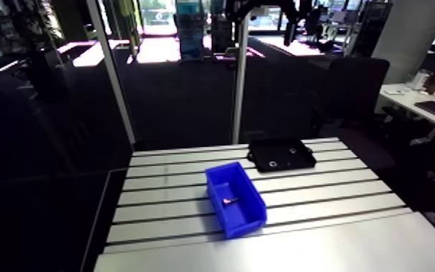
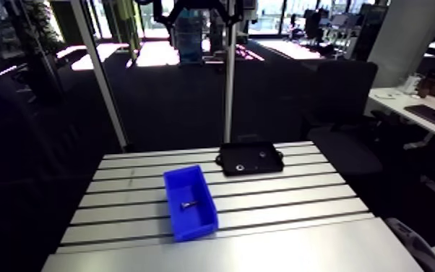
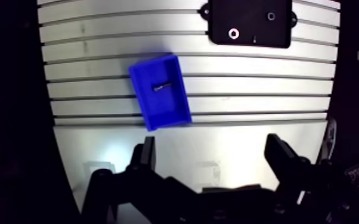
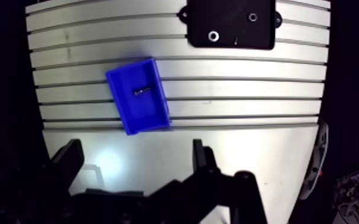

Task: Pick up the M10 bolt from the tray and put it into the blue bin.

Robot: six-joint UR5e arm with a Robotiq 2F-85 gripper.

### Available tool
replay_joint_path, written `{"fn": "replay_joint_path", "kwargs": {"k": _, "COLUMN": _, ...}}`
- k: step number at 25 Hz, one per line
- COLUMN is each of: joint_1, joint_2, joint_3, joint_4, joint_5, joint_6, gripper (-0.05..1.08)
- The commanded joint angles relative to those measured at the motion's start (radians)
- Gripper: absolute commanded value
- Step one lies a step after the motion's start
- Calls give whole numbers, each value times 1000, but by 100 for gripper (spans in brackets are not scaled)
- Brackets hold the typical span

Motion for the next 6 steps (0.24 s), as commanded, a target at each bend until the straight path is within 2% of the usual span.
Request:
{"fn": "replay_joint_path", "kwargs": {"k": 1, "joint_1": 1, "joint_2": -13, "joint_3": 0, "joint_4": 2, "joint_5": 0, "joint_6": 2, "gripper": 1}}
{"fn": "replay_joint_path", "kwargs": {"k": 6, "joint_1": 2, "joint_2": -13, "joint_3": -1, "joint_4": 2, "joint_5": 0, "joint_6": 14, "gripper": 1}}
